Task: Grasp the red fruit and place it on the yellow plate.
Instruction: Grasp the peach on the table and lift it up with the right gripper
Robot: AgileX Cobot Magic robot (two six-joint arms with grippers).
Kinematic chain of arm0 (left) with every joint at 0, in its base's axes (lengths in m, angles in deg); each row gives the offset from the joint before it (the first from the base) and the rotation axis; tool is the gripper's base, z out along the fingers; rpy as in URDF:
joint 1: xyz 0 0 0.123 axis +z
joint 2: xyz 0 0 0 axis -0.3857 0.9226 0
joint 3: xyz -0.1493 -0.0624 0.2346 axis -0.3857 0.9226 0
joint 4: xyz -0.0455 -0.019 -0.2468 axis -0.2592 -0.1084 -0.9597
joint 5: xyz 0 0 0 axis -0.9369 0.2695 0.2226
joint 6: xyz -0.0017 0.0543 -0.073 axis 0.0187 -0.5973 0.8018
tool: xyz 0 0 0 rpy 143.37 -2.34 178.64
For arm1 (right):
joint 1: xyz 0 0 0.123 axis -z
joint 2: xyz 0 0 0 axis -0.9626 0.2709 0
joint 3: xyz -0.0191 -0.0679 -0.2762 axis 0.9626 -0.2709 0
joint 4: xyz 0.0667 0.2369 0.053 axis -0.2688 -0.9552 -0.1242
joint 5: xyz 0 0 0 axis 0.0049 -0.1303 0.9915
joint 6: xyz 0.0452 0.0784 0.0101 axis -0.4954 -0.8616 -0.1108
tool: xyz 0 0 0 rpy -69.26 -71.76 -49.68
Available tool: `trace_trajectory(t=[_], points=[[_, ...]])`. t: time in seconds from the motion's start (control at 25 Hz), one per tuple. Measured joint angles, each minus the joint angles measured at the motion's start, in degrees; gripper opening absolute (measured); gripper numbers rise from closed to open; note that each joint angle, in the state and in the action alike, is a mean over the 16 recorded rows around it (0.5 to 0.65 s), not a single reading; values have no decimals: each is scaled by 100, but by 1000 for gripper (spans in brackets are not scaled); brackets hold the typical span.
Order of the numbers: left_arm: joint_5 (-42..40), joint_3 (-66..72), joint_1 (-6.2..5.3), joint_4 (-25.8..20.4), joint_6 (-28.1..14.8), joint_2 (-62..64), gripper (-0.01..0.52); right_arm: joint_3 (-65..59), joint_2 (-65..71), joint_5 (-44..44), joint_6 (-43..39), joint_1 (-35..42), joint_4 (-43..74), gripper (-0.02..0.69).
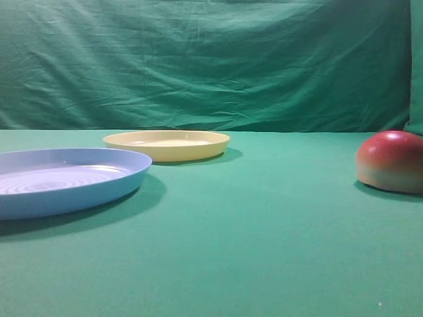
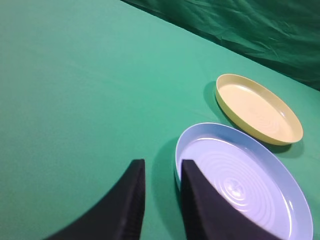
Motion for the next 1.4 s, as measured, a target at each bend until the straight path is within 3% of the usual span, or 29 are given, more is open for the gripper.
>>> trace_trajectory(t=[0.68,1.4], points=[[0,0,0,-1,0,0,157,546,351,943,7,-300,-725,0],[0,0,0,-4,0,0,157,2744,3879,-1583,517,-575,-754,0]])
